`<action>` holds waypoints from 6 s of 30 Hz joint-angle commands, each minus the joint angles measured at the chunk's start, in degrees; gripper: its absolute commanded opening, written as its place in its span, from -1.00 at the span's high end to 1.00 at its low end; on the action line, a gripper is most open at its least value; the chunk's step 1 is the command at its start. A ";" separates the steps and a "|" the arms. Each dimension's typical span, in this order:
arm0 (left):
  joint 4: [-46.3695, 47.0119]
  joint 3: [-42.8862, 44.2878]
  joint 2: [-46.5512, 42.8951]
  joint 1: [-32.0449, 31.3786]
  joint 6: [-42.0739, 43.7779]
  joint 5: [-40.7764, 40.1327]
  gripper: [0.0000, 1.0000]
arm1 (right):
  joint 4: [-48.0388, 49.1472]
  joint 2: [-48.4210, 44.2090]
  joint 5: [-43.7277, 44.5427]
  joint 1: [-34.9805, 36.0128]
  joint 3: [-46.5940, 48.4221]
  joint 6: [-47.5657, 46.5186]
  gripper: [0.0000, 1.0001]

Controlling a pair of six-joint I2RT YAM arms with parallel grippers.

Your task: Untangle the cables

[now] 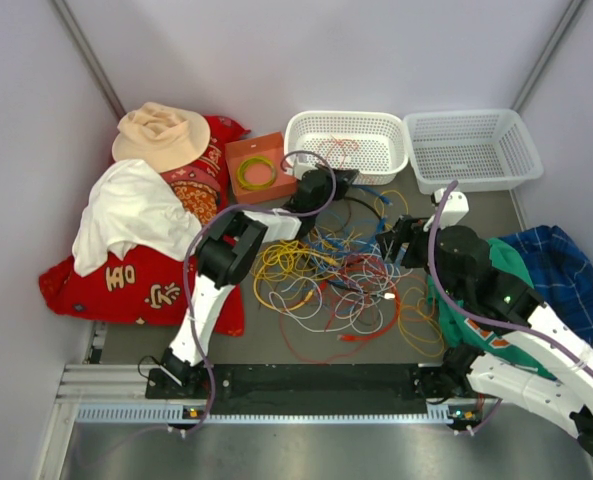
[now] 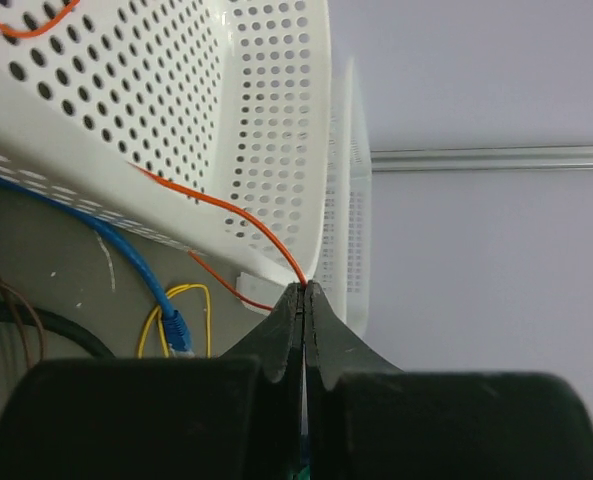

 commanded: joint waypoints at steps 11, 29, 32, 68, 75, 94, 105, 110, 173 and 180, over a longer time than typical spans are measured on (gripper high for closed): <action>1.49 8.84 -6.49 4.17 1.04 -0.11 1.00 | 1.82 -1.08 0.22 -0.43 -0.15 0.51 -0.44; -24.52 17.30 -14.97 6.37 20.54 -0.20 -0.98 | 1.46 -1.35 -0.48 -0.34 0.29 1.04 -0.45; -33.83 8.81 -23.40 5.76 26.69 0.68 -0.98 | 2.60 -1.09 -2.94 -0.43 -1.29 1.83 -0.44; -79.65 -42.47 -90.59 -20.61 31.89 -29.11 -0.97 | 14.12 47.79 -1.10 -0.34 3.63 2.35 1.00; -75.96 -43.44 -93.49 -20.61 34.00 -30.17 -0.97 | 4.73 25.67 1.81 5.01 9.57 -0.18 1.00; -29.04 -50.65 -96.75 -20.52 55.18 -22.35 -0.98 | -14.35 17.63 -4.35 10.99 60.30 -11.17 1.00; 14.47 -61.29 -78.74 -20.87 61.33 6.38 -0.98 | -14.01 18.87 -8.65 11.08 62.16 -5.47 1.00; 21.77 -57.95 -68.82 -22.89 69.41 10.43 -0.98 | -14.53 19.31 -10.76 10.99 62.34 -2.39 1.00; -78.03 16.74 -44.10 -19.83 71.19 -25.50 1.00 | -23.84 -1.78 14.72 10.99 30.00 3.06 -0.83; -86.94 38.11 -37.78 -18.94 72.32 -24.80 1.00 | -18.59 -3.63 10.78 11.08 21.84 0.78 -0.79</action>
